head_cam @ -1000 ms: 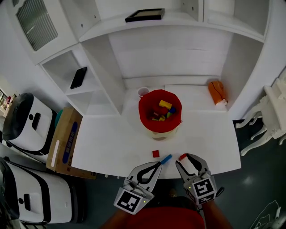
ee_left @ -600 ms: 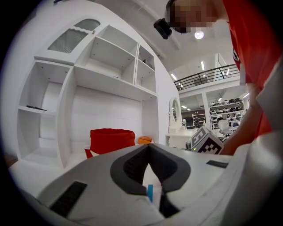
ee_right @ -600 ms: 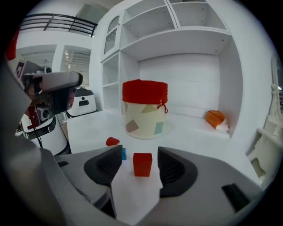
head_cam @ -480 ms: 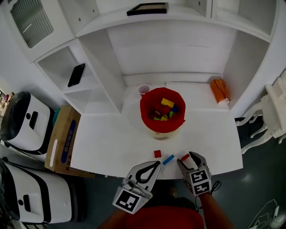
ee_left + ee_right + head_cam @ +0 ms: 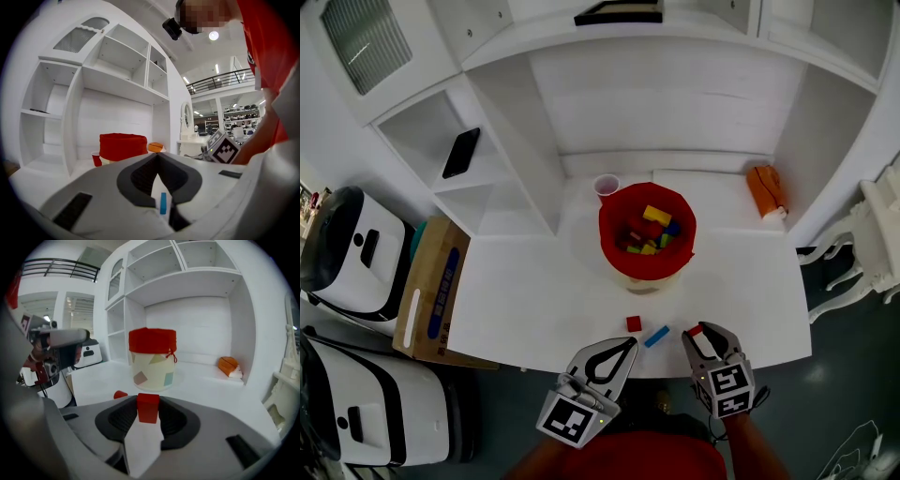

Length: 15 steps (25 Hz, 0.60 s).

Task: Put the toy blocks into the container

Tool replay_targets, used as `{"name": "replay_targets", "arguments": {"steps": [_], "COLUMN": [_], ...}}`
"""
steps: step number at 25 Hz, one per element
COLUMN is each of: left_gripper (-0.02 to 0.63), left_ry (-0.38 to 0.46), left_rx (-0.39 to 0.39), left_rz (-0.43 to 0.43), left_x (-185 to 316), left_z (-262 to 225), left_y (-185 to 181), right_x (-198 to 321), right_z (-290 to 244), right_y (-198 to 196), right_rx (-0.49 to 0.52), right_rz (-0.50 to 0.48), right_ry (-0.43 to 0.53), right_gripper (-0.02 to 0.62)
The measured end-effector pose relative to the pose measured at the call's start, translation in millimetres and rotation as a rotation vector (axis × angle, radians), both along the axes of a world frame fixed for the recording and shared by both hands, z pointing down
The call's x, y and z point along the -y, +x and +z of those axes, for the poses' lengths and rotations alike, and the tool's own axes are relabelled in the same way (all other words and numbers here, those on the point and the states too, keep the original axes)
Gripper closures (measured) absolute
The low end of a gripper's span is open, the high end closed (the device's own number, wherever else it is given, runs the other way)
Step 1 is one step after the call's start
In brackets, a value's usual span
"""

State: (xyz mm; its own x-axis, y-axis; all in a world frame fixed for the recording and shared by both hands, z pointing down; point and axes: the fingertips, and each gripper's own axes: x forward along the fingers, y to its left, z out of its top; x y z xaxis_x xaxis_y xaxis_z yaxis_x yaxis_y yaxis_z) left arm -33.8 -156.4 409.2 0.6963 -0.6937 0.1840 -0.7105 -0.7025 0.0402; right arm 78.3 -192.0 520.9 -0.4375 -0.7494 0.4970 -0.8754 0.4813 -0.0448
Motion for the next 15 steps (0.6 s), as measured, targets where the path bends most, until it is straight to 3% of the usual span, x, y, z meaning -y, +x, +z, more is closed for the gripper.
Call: {"name": "replay_targets", "arguments": {"steps": [9,15], "left_gripper": [0.592,0.592], "left_ry": [0.018,0.045], "left_rx": [-0.02,-0.031], "left_rz": [-0.012,-0.027], "left_x": [11,24], "left_z": [-7,-18], "left_y": [-7,-16], "right_x": [40,96], "right_z": [-175,-237], "right_y": [-32,-61], "right_rx": [0.193,0.192], "right_rz": [-0.07,-0.129], "right_ry": [0.302,0.432], "right_gripper": [0.431,0.431]}}
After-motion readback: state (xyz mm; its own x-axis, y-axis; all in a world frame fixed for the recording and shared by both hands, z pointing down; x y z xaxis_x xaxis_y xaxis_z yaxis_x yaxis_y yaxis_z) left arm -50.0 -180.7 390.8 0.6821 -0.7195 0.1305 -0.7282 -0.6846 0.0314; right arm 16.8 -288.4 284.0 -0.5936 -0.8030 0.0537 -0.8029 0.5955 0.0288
